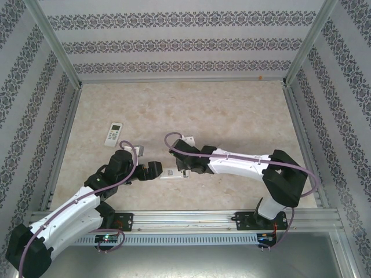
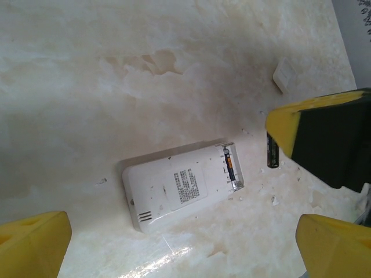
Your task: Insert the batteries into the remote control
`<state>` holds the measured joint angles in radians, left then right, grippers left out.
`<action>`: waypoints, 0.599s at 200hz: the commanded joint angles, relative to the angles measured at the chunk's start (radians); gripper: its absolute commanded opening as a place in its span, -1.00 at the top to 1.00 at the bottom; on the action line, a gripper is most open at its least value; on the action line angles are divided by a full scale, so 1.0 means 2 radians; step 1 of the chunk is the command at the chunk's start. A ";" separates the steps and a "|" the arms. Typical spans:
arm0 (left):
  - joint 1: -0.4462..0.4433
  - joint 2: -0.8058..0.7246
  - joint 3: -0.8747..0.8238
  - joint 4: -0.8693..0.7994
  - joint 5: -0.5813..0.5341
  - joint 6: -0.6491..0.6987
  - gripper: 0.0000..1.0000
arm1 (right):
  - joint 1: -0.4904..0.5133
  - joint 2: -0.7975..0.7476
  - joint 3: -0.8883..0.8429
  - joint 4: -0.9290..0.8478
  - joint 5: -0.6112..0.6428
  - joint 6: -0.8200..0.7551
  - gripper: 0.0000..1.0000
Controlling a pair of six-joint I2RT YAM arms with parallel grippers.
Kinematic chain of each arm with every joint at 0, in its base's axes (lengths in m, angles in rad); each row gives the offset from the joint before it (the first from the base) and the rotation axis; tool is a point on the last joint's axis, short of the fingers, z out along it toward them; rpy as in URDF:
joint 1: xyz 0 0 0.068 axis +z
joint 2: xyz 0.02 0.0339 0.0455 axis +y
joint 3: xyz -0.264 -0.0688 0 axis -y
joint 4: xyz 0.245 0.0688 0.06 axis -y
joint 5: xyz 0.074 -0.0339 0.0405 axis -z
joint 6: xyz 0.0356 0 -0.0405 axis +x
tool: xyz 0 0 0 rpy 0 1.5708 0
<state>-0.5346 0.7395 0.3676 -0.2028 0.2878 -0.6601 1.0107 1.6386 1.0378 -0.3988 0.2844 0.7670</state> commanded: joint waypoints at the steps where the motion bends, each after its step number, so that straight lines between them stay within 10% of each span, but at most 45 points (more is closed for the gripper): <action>1: 0.000 -0.006 -0.008 0.012 0.011 -0.009 -1.00 | 0.005 0.021 -0.011 0.020 0.019 0.007 0.79; 120: 0.000 -0.005 -0.005 0.010 0.007 -0.007 -1.00 | 0.017 0.042 -0.046 0.047 0.012 0.042 0.72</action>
<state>-0.5346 0.7372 0.3630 -0.1986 0.2947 -0.6628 1.0321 1.7184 0.9707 -0.3054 0.2886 0.8238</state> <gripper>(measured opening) 0.998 0.135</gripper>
